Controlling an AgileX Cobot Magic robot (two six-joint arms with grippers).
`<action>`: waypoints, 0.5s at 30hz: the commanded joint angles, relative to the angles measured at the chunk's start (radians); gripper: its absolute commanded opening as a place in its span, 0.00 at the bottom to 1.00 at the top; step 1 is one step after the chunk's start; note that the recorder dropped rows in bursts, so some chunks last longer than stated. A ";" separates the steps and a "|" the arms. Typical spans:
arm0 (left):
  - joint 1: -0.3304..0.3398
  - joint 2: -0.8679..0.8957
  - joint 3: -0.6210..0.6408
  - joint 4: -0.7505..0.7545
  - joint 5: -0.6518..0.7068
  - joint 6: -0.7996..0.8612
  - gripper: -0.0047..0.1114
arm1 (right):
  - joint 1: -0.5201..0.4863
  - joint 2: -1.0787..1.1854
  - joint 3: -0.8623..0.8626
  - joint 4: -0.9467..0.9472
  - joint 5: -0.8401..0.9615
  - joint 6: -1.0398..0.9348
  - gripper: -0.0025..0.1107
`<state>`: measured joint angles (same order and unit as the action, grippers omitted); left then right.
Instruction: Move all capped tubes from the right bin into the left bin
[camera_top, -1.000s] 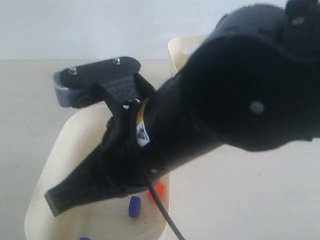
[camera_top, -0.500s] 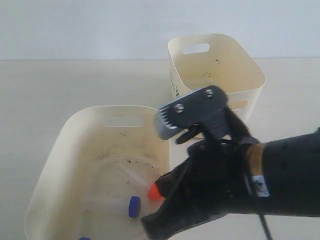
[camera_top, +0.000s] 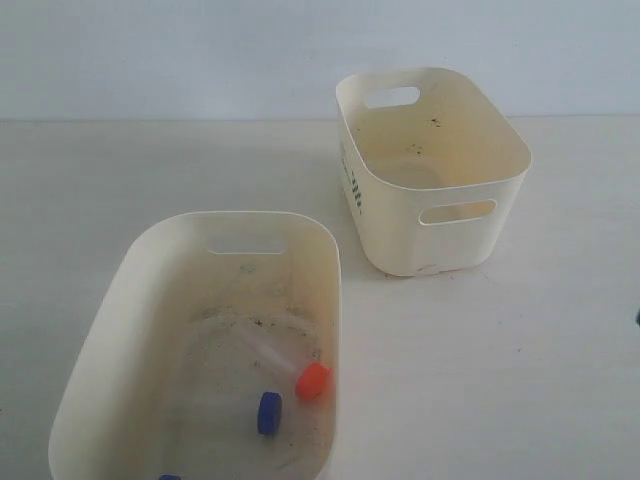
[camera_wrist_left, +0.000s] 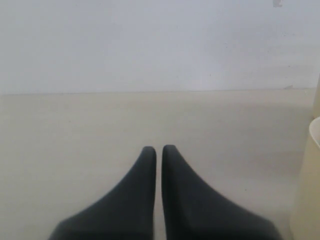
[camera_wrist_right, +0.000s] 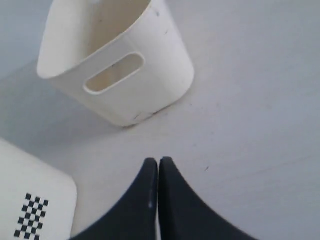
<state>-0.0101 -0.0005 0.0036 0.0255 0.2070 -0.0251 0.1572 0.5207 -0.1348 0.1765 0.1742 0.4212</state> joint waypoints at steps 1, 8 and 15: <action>0.000 0.000 -0.004 -0.006 -0.004 -0.010 0.08 | -0.115 -0.254 0.111 -0.002 0.017 -0.054 0.02; 0.000 0.000 -0.004 -0.006 -0.004 -0.010 0.08 | -0.159 -0.379 0.135 0.006 0.027 -0.057 0.02; 0.000 0.000 -0.004 -0.006 -0.004 -0.010 0.08 | -0.159 -0.388 0.135 0.006 0.025 -0.057 0.02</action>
<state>-0.0101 -0.0005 0.0036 0.0255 0.2070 -0.0251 0.0023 0.1365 -0.0040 0.1867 0.1991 0.3742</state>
